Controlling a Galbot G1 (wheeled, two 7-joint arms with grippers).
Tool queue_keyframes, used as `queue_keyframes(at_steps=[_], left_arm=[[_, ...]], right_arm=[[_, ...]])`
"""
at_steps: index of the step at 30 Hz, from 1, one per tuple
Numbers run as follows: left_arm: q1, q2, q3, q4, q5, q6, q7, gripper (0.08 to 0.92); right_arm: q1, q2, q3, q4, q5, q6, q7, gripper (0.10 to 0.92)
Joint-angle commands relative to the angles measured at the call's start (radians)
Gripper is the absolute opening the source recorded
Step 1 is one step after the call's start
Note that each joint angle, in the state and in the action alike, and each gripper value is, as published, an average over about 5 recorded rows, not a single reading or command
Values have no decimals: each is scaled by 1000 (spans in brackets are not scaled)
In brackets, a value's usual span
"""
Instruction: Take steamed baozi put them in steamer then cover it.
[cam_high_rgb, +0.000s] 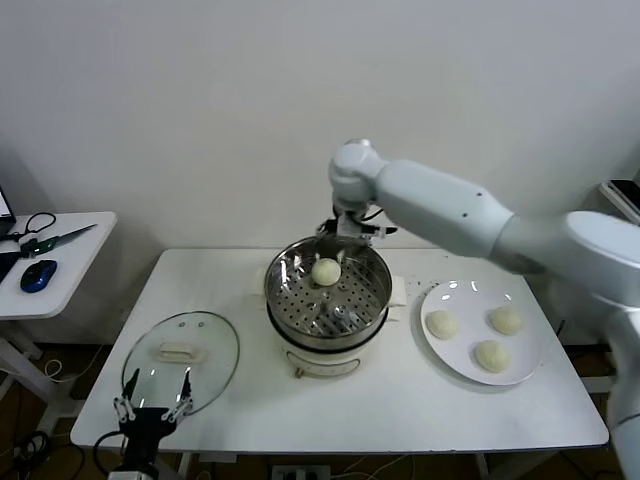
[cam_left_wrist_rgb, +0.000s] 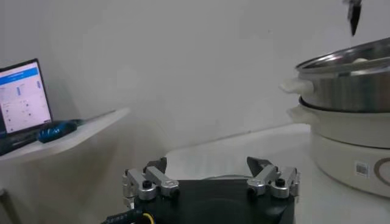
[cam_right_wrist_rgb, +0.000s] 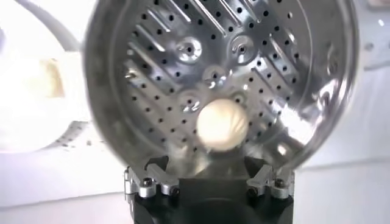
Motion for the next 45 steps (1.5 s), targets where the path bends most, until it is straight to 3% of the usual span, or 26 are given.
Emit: queue_keyframes(at_steps=[1, 6, 13, 20, 28, 45], left_arm=[[-6, -5, 1, -16, -11, 6, 3, 823], [-2, -3, 3, -16, -12, 7, 4, 823], [5, -7, 5, -12, -7, 6, 4, 823], [9, -9, 2, -8, -17, 15, 4, 823], [8, -15, -2, 14, 17, 7, 0, 823], [2, -21, 1, 38, 32, 7, 1, 823]], right_arm=[[185, -320, -242, 147, 560, -524, 94, 823], [113, -433, -237, 128, 686, -632, 77, 823], [-186, -479, -26, 32, 551, -610, 39, 823], [-423, -401, 181, -135, 346, -523, 21, 823], [-539, -300, 270, -265, 218, -460, 21, 823], [-574, -185, 362, -408, 163, -414, 18, 823]])
